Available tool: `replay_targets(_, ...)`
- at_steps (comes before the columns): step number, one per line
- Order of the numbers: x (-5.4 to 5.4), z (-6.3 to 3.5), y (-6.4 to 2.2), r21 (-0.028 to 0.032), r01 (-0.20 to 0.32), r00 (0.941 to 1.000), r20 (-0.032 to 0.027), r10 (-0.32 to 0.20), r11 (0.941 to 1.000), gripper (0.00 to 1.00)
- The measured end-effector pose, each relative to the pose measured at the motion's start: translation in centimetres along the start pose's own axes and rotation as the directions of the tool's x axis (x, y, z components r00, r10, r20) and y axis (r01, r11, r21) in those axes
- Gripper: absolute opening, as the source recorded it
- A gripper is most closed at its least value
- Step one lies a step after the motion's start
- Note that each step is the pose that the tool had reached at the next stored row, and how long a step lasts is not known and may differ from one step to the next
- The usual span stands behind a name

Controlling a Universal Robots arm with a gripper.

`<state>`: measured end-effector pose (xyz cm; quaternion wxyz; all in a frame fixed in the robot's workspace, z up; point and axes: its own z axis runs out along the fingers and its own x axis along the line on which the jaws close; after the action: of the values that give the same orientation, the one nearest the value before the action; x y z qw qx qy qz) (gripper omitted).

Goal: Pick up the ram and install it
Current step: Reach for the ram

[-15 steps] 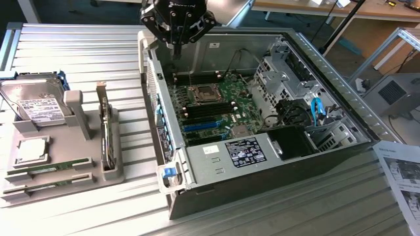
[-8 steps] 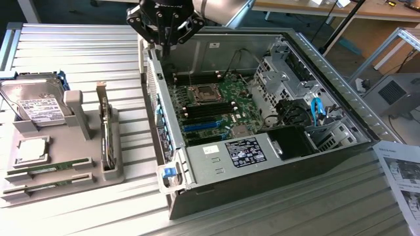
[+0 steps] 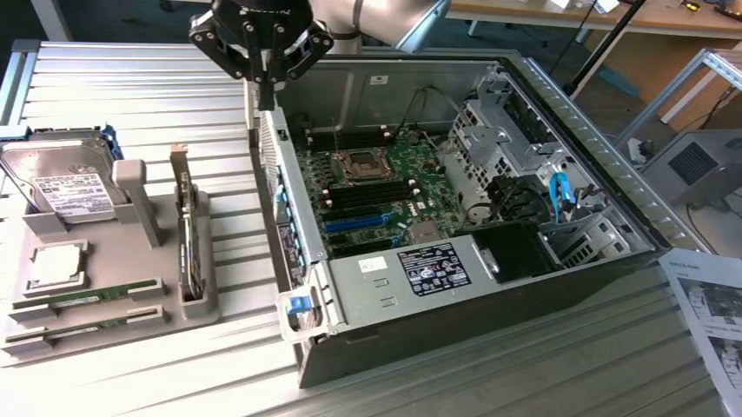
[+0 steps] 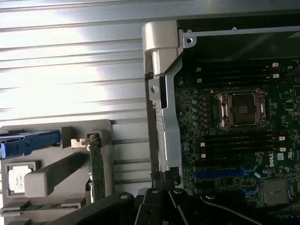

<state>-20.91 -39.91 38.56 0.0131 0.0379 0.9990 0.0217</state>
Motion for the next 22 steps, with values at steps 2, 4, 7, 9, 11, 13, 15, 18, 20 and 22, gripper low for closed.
replay_targets(2, 0.6, 0.02, -0.04, 0.0000, 0.000, 1.0000, 0.0000, 0.000, 1.0000, 0.11)
replay_targets(4, 1.0, 0.03, -0.08, 0.0000, 0.000, 1.0000, 0.0000, 0.000, 1.0000, 0.11)
replay_targets(7, 1.6, 0.06, -0.13, 0.0001, 0.000, 1.0000, 0.0000, 0.000, 1.0000, 0.11)
replay_targets(9, 2.0, 0.08, -0.16, 0.0000, 0.000, 1.0000, 0.0000, 0.000, 1.0000, 0.11)
replay_targets(11, 2.5, 0.10, -0.20, 0.0000, 0.000, 1.0000, 0.0000, 0.000, 1.0000, 0.11)
replay_targets(13, 2.9, 0.12, -0.23, 0.0000, 0.000, 1.0000, 0.0001, 0.000, 1.0000, 0.11)
replay_targets(15, 3.3, 0.13, -0.26, 0.0000, 0.000, 1.0000, 0.0000, 0.000, 1.0000, 0.11)
replay_targets(18, 4.0, 0.15, -0.31, 0.0000, 0.000, 1.0000, 0.0000, 0.000, 1.0000, 0.11)
replay_targets(20, 4.4, 0.16, -0.35, 0.0001, 0.000, 1.0000, 0.0000, 0.000, 1.0000, 0.11)
replay_targets(22, 5.1, 0.19, -0.40, 0.0000, 0.000, 1.0000, 0.0000, 0.000, 1.0000, 0.11)
